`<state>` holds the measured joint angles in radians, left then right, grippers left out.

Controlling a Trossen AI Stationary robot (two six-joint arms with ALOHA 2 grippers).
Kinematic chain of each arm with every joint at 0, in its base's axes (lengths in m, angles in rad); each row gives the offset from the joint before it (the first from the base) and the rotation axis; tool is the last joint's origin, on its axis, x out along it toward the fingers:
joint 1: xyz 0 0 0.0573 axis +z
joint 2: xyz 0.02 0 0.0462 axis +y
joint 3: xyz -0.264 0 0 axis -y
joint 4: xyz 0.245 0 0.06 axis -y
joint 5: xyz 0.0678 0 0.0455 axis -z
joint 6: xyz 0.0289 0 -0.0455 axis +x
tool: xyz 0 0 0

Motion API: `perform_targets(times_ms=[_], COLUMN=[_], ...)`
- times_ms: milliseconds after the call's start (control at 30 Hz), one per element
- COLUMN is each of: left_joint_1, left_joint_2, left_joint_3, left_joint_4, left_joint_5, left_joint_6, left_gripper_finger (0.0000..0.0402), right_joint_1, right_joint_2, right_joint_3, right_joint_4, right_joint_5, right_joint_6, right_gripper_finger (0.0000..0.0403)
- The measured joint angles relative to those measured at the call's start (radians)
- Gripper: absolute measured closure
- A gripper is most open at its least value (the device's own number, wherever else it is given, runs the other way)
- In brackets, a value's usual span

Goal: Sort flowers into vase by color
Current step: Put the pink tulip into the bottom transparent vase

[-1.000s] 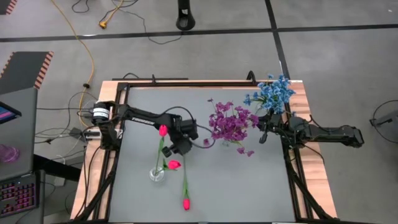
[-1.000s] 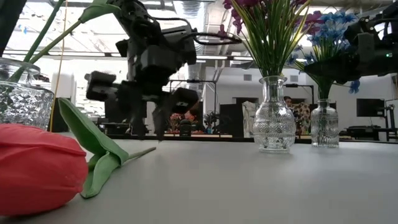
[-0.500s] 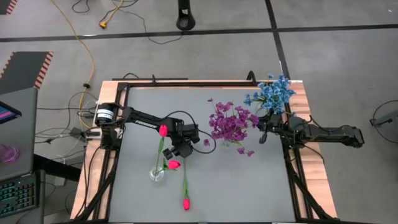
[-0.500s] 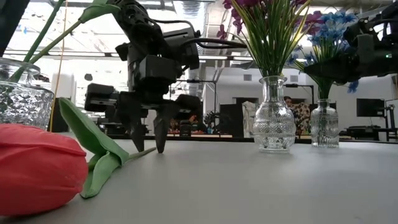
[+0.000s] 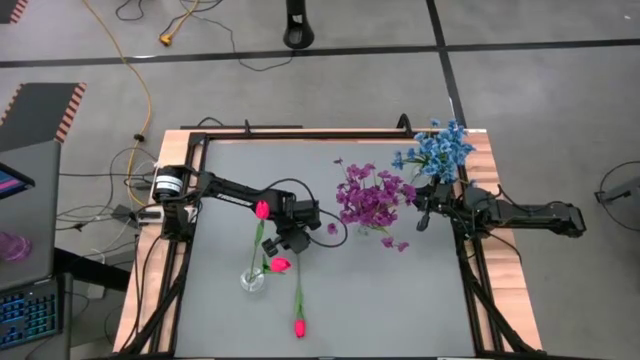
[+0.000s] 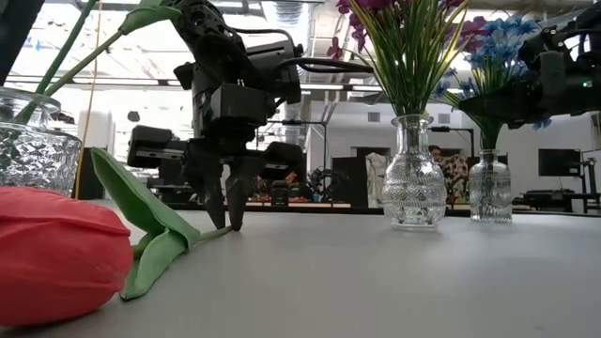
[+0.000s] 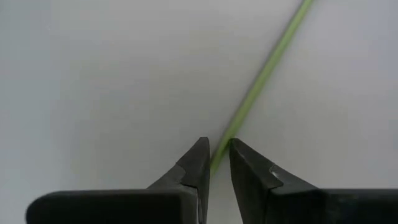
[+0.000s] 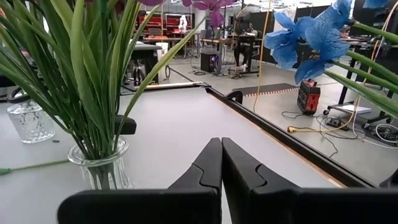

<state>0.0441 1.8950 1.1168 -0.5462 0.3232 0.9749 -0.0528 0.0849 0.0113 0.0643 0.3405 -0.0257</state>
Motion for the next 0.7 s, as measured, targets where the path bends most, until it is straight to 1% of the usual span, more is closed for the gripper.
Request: perform_targets(times_ms=[367, 533, 700], left_joint_1=[-0.007, -0.011, -0.016], left_joint_2=[0.001, 0.001, 0.001], left_joint_3=[0.000, 0.000, 0.000], left_joint_4=[0.007, 0.010, 0.011], left_joint_5=[0.016, -0.031, -0.038], left_joint_6=[0.008, 0.014, 0.040], left_gripper_finger=[0.0356, 0.0356, 0.0356], right_joint_1=[0.000, 0.000, 0.000], right_joint_2=[0.000, 0.000, 0.000], right_joint_3=[0.000, 0.000, 0.000], right_joint_4=[0.000, 0.000, 0.000], right_joint_5=[0.000, 0.000, 0.000], right_joint_6=[0.000, 0.000, 0.000], right_gripper_finger=[0.0369, 0.0369, 0.0369])
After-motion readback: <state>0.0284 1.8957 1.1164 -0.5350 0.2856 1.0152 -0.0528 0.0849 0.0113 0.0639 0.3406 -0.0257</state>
